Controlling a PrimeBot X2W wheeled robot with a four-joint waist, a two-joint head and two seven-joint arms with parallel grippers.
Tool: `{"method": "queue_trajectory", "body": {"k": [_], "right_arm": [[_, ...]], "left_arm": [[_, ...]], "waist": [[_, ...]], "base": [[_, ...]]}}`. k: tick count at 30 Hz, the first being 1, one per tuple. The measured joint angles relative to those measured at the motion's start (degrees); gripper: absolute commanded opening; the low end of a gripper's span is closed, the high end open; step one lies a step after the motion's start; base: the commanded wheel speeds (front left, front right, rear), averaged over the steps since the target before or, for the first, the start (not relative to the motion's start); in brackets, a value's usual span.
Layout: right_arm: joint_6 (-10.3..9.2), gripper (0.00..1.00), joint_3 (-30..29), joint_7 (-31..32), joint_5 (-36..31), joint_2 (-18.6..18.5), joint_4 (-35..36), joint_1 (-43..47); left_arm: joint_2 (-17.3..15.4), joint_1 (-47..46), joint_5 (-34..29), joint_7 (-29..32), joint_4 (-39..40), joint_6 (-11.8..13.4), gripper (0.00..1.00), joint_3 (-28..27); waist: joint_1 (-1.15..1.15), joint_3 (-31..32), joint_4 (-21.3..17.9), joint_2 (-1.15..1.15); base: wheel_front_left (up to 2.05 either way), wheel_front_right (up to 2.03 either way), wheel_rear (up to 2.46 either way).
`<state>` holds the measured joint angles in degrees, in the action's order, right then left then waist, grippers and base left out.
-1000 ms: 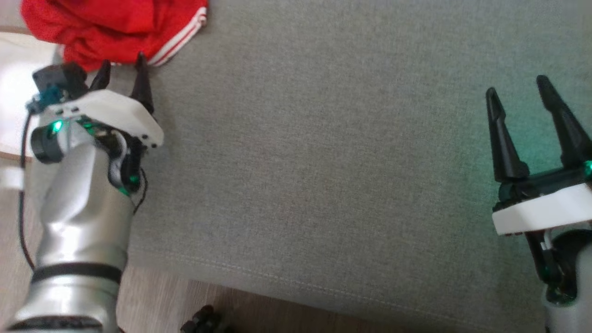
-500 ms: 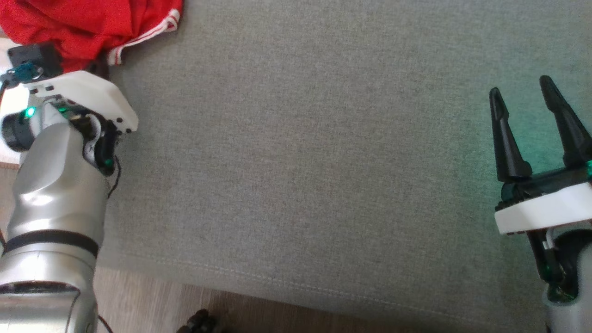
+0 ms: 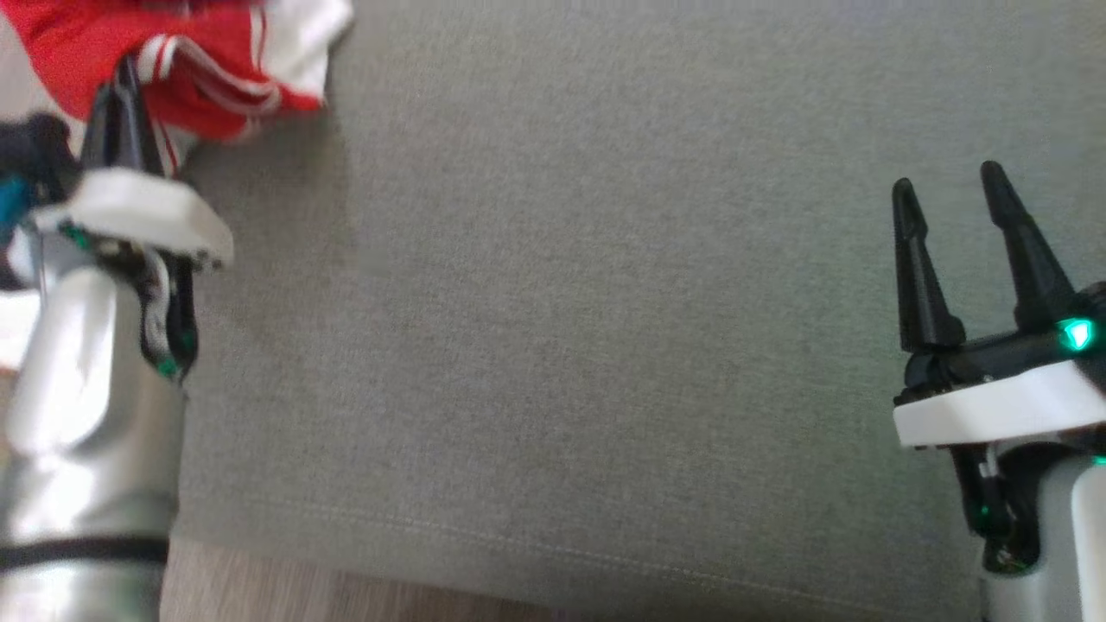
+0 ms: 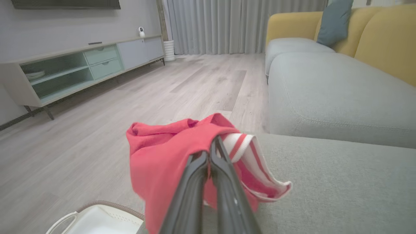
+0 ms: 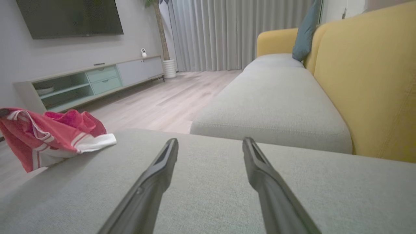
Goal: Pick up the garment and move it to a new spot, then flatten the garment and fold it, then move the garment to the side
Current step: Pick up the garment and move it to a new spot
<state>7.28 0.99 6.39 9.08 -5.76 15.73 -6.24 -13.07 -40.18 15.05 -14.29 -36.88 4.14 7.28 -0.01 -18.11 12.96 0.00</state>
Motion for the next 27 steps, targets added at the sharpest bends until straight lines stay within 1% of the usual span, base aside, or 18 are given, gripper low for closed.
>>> {"method": "queue_trajectory", "body": {"k": [5,7,8,9,10,11,12,16,20,24,27], "right_arm": [[0.00,1.00,0.38,-1.32,0.53,1.08,-1.14,0.88],[0.00,1.00,0.41,-1.47,0.55,1.45,-1.54,1.85],[0.00,1.00,0.51,-1.93,1.08,1.58,-1.83,2.64],[0.00,1.00,0.51,-1.93,1.08,1.58,-1.83,2.64],[0.00,1.00,0.52,-1.98,1.19,1.67,-2.04,2.78],[0.00,1.00,0.69,-2.55,1.64,1.85,-2.52,2.87],[0.00,1.00,0.75,-2.82,1.74,1.98,-2.76,2.88],[0.00,1.00,1.24,-3.93,2.64,2.41,-3.69,2.87],[0.00,1.00,2.05,-5.08,3.55,2.80,-4.57,2.76],[0.00,1.00,2.19,-6.79,5.05,2.96,-5.55,2.47],[0.00,1.00,2.21,-8.26,6.79,2.99,-6.58,2.16]], "left_arm": [[-0.53,10.77,-1.04,0.38,14.66,1.55,0.00,1.21],[-0.49,13.79,-1.76,2.01,21.36,2.00,0.00,2.37],[-0.47,15.84,-2.12,4.04,27.60,2.47,0.00,3.83],[-0.47,15.84,-2.12,4.04,27.60,2.47,0.00,3.83],[-0.42,16.63,-2.41,4.91,30.42,2.47,0.00,4.79],[-0.09,17.86,-2.45,6.67,34.98,2.42,0.00,6.62],[0.20,18.34,-2.46,7.43,36.73,2.32,0.00,7.58],[1.62,18.86,-2.86,10.05,39.97,0.65,0.00,12.14],[3.98,18.19,-2.87,11.27,39.80,-1.29,0.00,16.68],[6.33,14.25,-3.31,12.03,38.49,-3.75,0.00,21.26],[8.03,10.76,-3.38,12.26,38.08,-5.09,0.00,24.37]], "waist": [[0.00,2.91,-2.18,0.00],[0.00,3.75,-3.18,0.00],[0.00,4.36,-4.25,0.00],[0.00,4.36,-4.25,0.00],[0.00,4.58,-4.86,0.00],[0.00,4.93,-6.10,0.00],[0.00,5.06,-6.83,0.00],[0.00,5.16,-10.31,0.00],[0.00,4.69,-14.84,0.00],[0.00,3.68,-20.12,0.00],[0.00,2.52,-24.20,0.00]], "base": [[0.00,0.00,0.00],[0.00,0.00,0.00],[0.00,0.00,0.00],[0.00,0.00,0.00],[0.00,0.00,0.00],[0.00,0.00,0.00],[0.00,0.00,0.00],[0.00,0.00,0.00],[0.00,0.00,0.00],[0.00,0.00,0.00],[0.00,0.00,0.00]]}}
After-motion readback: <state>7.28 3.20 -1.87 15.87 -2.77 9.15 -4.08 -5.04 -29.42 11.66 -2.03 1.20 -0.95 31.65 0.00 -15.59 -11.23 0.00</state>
